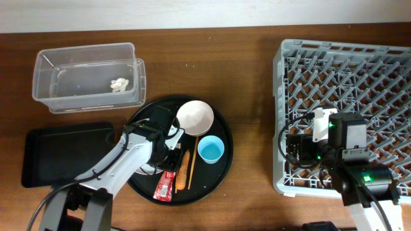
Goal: Sort waste into correct bins and load items into the dishwasher rack
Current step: 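Grasp the red wrapper with the left gripper and drop it in the bin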
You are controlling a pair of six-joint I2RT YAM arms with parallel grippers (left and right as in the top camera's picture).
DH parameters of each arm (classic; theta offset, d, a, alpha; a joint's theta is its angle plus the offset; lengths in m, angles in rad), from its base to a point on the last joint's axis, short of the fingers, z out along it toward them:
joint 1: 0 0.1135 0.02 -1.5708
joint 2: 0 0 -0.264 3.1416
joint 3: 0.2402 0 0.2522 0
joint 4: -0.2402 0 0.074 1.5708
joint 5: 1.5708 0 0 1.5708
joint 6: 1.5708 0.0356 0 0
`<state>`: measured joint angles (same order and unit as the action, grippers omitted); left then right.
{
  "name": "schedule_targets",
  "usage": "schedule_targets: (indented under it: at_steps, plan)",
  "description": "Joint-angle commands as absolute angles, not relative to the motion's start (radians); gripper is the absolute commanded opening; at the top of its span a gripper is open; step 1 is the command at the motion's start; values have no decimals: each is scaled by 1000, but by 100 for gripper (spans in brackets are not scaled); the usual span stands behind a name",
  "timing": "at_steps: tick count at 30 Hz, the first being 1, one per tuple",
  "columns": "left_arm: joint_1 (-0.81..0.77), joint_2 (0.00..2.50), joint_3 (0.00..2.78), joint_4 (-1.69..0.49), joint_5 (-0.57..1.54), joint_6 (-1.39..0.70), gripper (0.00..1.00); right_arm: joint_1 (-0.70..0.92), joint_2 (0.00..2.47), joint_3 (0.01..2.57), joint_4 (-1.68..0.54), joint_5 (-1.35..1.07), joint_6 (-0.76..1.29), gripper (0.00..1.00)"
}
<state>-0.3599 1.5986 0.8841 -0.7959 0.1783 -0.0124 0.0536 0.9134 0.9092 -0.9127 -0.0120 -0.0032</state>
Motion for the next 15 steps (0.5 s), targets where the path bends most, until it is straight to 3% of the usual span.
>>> schedule_targets:
  at_steps: [1, 6, 11, 15]
  plan:
    - [-364, 1604, 875, -771, 176, -7, 19, 59, 911, 928, -913, -14, 1, 100]
    - [-364, 1595, 938, -805, 173, -7, 0, 59, 911, 928, -914, -14, 1, 100]
    - [-218, 1532, 1248, -868, 55, -7, 0, 59, 911, 928, -913, -14, 1, 100]
    - [-12, 1542, 1312, -491, 32, -7, 1, 59, 911, 928, -913, -14, 1, 100]
